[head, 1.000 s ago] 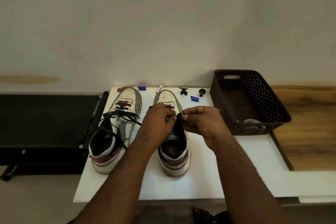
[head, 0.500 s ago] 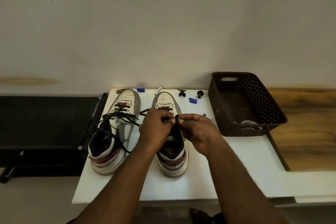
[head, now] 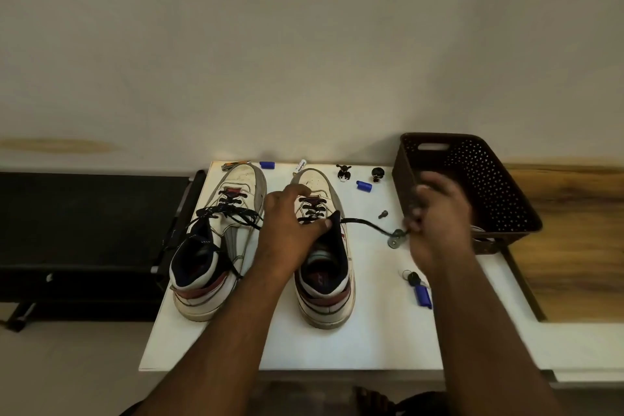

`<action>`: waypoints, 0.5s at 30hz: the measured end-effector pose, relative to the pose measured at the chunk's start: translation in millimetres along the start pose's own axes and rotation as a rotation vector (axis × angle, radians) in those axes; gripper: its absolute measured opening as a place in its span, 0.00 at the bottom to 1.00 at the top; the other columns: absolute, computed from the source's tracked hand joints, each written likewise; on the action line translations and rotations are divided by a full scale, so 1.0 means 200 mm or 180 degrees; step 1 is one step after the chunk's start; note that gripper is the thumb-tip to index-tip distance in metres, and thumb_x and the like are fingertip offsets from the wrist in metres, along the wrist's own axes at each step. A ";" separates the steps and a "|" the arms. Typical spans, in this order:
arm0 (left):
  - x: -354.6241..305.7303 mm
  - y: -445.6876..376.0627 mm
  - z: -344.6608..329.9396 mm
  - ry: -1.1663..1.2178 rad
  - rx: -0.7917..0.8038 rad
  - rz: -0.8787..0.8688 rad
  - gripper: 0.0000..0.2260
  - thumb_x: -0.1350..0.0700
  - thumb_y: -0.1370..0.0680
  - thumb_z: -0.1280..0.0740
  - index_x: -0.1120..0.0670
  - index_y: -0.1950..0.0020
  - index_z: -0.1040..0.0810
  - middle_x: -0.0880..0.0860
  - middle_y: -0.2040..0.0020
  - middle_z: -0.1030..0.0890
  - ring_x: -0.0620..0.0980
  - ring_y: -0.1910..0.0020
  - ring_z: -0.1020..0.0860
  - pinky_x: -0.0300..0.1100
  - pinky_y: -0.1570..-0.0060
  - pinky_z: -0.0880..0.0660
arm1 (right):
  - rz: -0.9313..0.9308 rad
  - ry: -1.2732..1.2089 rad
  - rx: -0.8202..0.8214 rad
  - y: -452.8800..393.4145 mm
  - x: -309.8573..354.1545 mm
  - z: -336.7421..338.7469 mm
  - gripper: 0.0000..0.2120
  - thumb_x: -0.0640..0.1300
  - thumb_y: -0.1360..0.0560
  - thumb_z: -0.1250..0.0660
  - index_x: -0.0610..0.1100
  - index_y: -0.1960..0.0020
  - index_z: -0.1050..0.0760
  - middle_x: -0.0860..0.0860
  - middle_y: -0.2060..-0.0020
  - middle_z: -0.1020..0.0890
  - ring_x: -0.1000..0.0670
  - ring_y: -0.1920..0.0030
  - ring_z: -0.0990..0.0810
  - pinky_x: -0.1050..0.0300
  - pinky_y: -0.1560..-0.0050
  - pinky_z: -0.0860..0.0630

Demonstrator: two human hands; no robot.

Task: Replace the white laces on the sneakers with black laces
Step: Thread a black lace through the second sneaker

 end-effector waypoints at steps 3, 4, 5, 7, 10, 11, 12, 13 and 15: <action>-0.01 0.00 0.02 -0.0002 -0.0045 0.0011 0.25 0.55 0.31 0.23 0.46 0.37 0.27 0.47 0.41 0.34 0.42 0.45 0.33 0.34 0.49 0.37 | 0.0658 0.3293 0.1481 0.06 -0.10 -0.15 0.06 0.43 0.22 0.34 0.47 0.50 0.19 0.53 0.56 0.19 0.55 0.57 0.23 0.60 0.57 0.28; -0.01 0.00 0.02 -0.0017 -0.0047 -0.0009 0.25 0.55 0.31 0.23 0.46 0.37 0.27 0.47 0.41 0.34 0.42 0.45 0.33 0.34 0.49 0.37 | 0.0646 0.3865 0.1820 0.06 -0.15 -0.17 0.07 0.46 0.22 0.34 0.45 0.49 0.18 0.52 0.54 0.18 0.54 0.55 0.23 0.59 0.55 0.28; -0.01 0.00 0.02 -0.0014 -0.0043 -0.0006 0.25 0.55 0.31 0.23 0.47 0.36 0.27 0.47 0.41 0.34 0.42 0.44 0.33 0.34 0.49 0.37 | 0.0525 0.4000 0.1962 0.07 -0.18 -0.18 0.09 0.47 0.22 0.34 0.44 0.50 0.18 0.50 0.54 0.18 0.53 0.54 0.23 0.59 0.56 0.28; -0.01 0.00 0.02 0.0001 -0.0045 0.0036 0.26 0.55 0.31 0.22 0.47 0.36 0.27 0.47 0.41 0.34 0.43 0.44 0.33 0.34 0.48 0.37 | 0.0352 0.3128 0.1669 0.08 -0.16 -0.19 0.10 0.45 0.22 0.34 0.43 0.57 0.18 0.50 0.60 0.18 0.53 0.54 0.23 0.59 0.58 0.29; 0.00 -0.01 0.03 0.0028 -0.0061 0.0036 0.27 0.55 0.32 0.22 0.47 0.35 0.27 0.48 0.40 0.34 0.43 0.43 0.33 0.36 0.46 0.36 | 0.0209 0.0316 0.0416 0.04 0.00 -0.12 0.12 0.41 0.23 0.35 0.43 0.64 0.21 0.47 0.70 0.21 0.53 0.64 0.27 0.59 0.64 0.32; 0.00 -0.02 0.03 0.0034 -0.0058 0.0038 0.27 0.55 0.32 0.22 0.47 0.35 0.27 0.49 0.40 0.33 0.43 0.43 0.33 0.35 0.46 0.36 | 0.0256 -0.0688 0.0165 0.03 0.06 -0.08 0.13 0.40 0.22 0.36 0.44 0.65 0.22 0.50 0.71 0.22 0.54 0.67 0.28 0.61 0.67 0.31; 0.00 -0.02 0.03 0.0046 -0.0052 0.0044 0.27 0.55 0.32 0.22 0.47 0.35 0.27 0.49 0.41 0.33 0.43 0.43 0.33 0.35 0.46 0.36 | 0.0358 -0.1341 -0.0017 0.03 0.09 -0.04 0.14 0.40 0.22 0.36 0.45 0.66 0.24 0.52 0.72 0.23 0.55 0.69 0.28 0.62 0.68 0.31; 0.00 -0.01 0.03 0.0055 -0.0044 0.0046 0.27 0.55 0.32 0.22 0.47 0.36 0.26 0.49 0.41 0.33 0.44 0.42 0.33 0.35 0.46 0.36 | 0.0509 -0.1393 -0.0162 0.03 0.11 0.01 0.14 0.40 0.22 0.35 0.46 0.67 0.26 0.52 0.72 0.24 0.55 0.71 0.29 0.61 0.70 0.31; 0.01 -0.01 0.03 0.0083 -0.0046 0.0073 0.26 0.54 0.32 0.22 0.48 0.37 0.26 0.50 0.41 0.33 0.44 0.42 0.32 0.35 0.46 0.35 | 0.0954 0.0527 -0.0418 0.02 0.11 0.04 0.09 0.44 0.24 0.33 0.47 0.63 0.26 0.50 0.69 0.25 0.51 0.68 0.29 0.56 0.66 0.29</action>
Point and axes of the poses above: each hand's wrist, its own y-axis away from the middle knuckle, its own z-axis out of the back of the hand, x = y × z, the point moved 4 cm from there along -y, towards the middle knuckle
